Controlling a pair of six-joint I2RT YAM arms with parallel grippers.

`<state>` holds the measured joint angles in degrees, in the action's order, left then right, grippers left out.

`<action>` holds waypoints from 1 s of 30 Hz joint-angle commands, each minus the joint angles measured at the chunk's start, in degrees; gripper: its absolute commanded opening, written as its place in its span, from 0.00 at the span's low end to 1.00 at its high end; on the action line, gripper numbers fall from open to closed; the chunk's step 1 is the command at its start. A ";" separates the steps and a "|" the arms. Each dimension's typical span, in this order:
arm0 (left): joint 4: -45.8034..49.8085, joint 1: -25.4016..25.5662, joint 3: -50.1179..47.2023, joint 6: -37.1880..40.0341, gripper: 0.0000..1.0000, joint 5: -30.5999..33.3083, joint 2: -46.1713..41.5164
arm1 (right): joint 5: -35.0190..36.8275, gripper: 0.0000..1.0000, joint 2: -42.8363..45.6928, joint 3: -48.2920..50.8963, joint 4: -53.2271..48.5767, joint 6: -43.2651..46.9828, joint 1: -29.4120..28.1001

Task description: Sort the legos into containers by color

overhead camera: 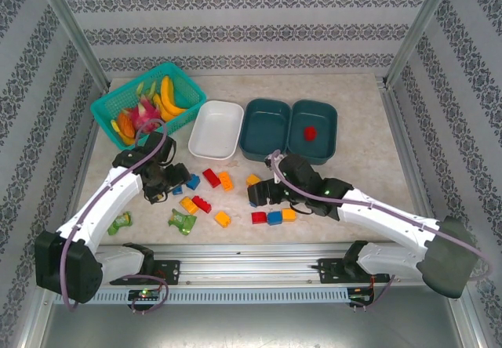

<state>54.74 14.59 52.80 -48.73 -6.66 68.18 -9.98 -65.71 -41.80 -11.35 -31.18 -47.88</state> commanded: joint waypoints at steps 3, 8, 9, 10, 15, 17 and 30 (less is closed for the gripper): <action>-2.44 -0.66 -3.39 -1.04 0.83 0.00 1.20 | -0.91 0.77 -1.77 0.19 5.90 2.61 -0.04; -3.93 -0.70 -4.80 -0.68 0.81 0.25 1.77 | -1.73 0.77 -3.56 -0.03 7.20 1.94 -0.11; -4.50 -0.67 -4.67 -0.14 0.80 0.70 1.90 | -1.92 0.77 -3.87 -0.11 7.47 1.69 -0.11; -5.02 -0.75 -4.39 0.55 0.76 1.34 2.39 | -2.19 0.77 -4.30 -0.24 7.57 1.52 -0.11; -7.95 -3.25 -3.05 6.67 0.67 0.02 8.65 | -3.42 0.77 -5.81 -1.31 7.66 1.30 -0.20; -7.91 -3.54 -1.71 10.12 0.66 -0.36 11.84 | -3.71 0.77 -6.08 -1.52 7.60 1.30 -0.20; -9.07 -5.71 1.86 22.10 0.59 1.03 21.15 | -4.08 0.77 -6.44 -1.44 8.62 0.37 0.05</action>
<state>46.52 9.98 53.28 -30.72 -6.79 88.01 -12.99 -71.75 -41.87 -4.01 -30.09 -47.88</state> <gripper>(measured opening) 0.590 0.769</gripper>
